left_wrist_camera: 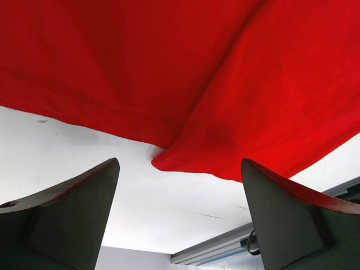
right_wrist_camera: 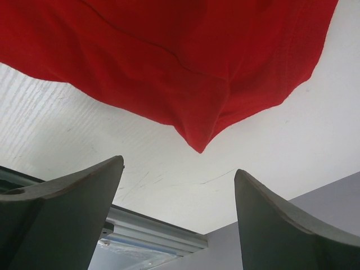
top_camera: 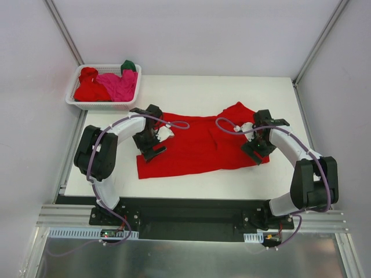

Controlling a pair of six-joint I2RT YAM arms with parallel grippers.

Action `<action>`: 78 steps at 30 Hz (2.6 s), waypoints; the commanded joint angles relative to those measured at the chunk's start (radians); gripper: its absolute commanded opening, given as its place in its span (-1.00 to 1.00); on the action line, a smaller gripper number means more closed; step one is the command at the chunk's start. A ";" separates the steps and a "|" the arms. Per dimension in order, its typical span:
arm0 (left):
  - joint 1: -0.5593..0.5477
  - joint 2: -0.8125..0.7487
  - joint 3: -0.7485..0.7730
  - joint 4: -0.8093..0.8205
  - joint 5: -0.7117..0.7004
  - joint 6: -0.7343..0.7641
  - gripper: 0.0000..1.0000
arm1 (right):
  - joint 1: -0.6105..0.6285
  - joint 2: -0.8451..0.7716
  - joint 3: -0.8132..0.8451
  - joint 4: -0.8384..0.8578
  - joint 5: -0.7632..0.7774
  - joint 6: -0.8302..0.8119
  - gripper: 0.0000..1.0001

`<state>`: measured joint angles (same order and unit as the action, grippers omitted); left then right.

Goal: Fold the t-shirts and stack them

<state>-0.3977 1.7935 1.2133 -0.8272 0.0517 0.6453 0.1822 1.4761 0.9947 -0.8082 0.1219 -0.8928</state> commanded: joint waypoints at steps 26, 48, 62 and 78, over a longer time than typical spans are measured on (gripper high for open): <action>0.028 0.023 -0.018 0.007 -0.078 -0.018 0.91 | 0.019 -0.039 -0.025 -0.031 -0.039 0.015 0.76; 0.042 0.012 0.081 -0.112 0.048 -0.018 0.38 | 0.056 -0.034 -0.033 -0.026 -0.036 0.014 0.78; 0.095 0.092 0.078 -0.092 -0.003 0.001 0.27 | 0.056 -0.046 -0.045 -0.029 -0.050 0.015 0.80; 0.094 0.139 0.112 -0.076 -0.029 -0.010 -0.13 | 0.056 -0.056 -0.051 -0.036 -0.054 0.014 0.86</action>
<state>-0.3038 1.9316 1.2881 -0.8848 0.0238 0.6369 0.2321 1.4601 0.9504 -0.8200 0.0879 -0.8902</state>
